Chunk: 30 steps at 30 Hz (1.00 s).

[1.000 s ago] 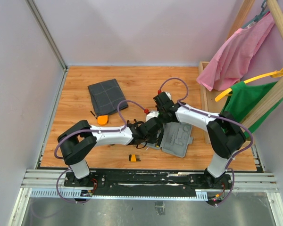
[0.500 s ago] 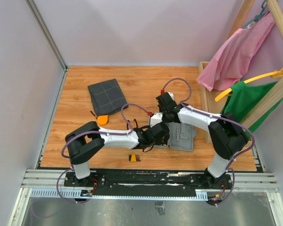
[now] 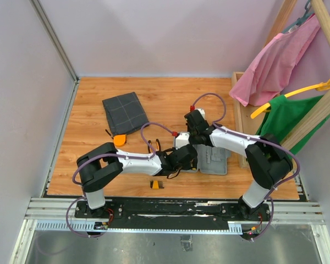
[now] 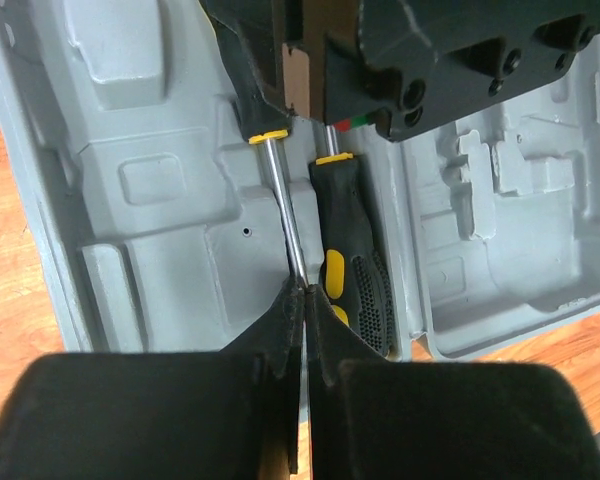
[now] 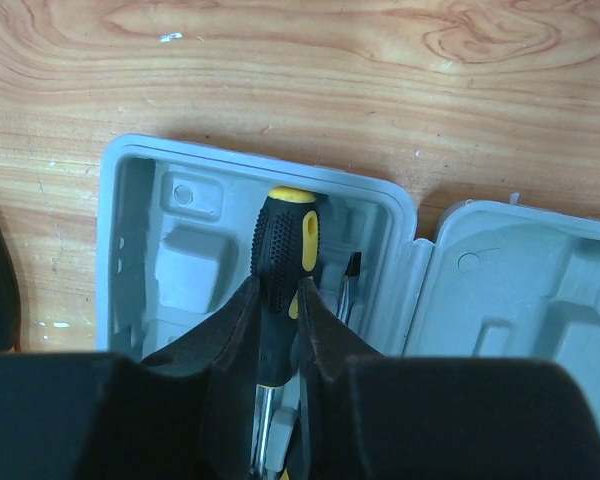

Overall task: Sort the tools into containers
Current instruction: Adjust the screwdriver in the storage box.

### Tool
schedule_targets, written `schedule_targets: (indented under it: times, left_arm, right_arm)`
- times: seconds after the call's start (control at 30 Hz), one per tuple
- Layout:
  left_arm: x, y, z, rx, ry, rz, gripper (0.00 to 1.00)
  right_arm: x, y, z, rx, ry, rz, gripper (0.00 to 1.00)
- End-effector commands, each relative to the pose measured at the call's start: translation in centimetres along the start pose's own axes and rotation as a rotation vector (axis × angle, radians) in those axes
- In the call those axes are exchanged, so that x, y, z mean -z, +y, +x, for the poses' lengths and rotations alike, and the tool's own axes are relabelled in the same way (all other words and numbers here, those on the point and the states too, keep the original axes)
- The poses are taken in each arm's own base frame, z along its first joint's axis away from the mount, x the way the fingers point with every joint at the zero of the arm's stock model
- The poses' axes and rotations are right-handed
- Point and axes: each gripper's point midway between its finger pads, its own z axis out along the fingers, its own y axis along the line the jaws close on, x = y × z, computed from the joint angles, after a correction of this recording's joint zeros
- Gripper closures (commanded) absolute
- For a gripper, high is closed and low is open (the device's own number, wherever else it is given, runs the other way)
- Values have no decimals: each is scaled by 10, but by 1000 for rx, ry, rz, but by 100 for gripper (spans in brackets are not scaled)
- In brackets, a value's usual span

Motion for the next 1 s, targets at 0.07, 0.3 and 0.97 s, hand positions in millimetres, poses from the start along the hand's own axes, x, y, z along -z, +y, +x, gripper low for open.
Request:
schedule_targets:
  times: [0.07,0.3,0.97]
  left_arm:
    - [84,187,175,-326,685,-509,100]
    - [112,204,177,-310,709,-556,99]
    - [124,188,141,-419,683,-611,100]
  right_arm:
    - [-3,-46,82,26,259,124,83]
    - [6,-38,91,52,274,94,83]
    - [20,-37,101,126,336,121,83]
